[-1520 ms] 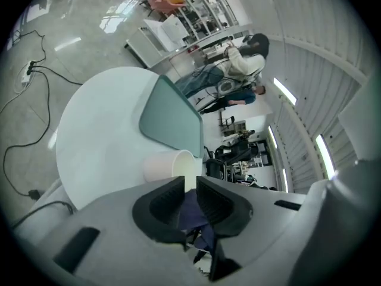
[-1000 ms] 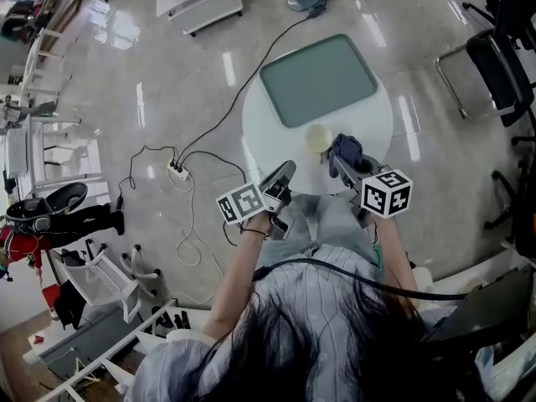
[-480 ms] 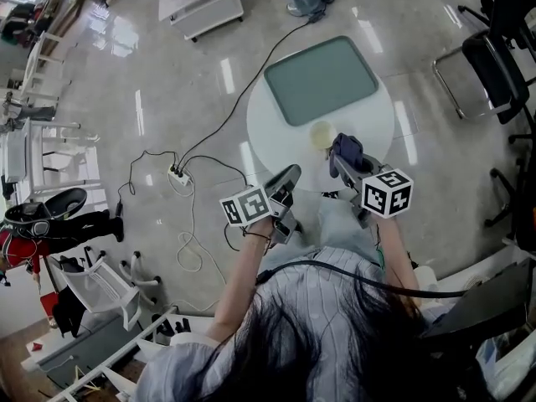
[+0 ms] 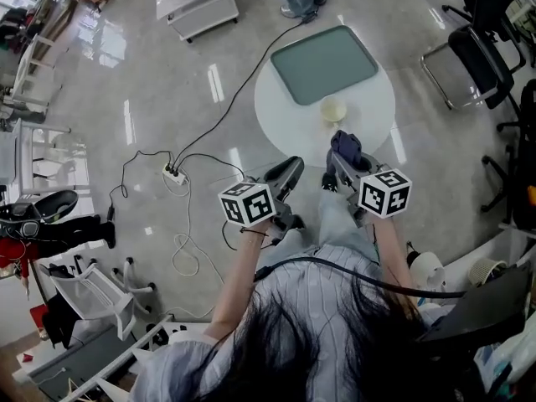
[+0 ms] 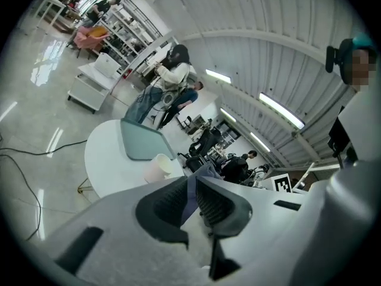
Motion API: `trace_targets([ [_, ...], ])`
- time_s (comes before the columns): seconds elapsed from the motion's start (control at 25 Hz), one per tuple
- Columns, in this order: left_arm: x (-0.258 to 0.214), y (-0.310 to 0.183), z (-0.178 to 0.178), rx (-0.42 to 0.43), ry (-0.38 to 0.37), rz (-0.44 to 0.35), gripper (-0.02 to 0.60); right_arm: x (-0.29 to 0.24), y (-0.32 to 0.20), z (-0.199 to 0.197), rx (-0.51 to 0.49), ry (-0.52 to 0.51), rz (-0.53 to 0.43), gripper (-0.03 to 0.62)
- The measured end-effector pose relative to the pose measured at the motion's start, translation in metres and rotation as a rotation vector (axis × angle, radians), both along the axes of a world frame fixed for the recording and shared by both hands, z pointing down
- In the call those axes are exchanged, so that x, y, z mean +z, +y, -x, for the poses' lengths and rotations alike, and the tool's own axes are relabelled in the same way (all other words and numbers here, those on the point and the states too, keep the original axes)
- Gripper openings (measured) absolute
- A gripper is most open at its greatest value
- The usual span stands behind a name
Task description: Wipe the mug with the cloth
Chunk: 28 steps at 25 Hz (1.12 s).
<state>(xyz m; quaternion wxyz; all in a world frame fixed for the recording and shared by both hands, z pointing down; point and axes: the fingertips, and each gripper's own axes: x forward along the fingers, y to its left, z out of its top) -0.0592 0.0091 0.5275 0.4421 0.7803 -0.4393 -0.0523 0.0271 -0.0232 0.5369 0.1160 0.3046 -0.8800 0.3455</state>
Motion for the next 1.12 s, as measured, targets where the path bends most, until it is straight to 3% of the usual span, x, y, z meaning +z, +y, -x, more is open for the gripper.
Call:
trace_targets([
  [0.52,-0.015,0.096,0.028,0.1,-0.104,-0.104,0.055,-0.007,0.119,0.036,0.054,-0.046,0.011,0.08],
  [1.12,-0.031,0.121,-0.005,0.196,-0.185,-0.251,0.055,-0.013,0.168,0.02,0.066,-0.007,-0.041,0.08],
])
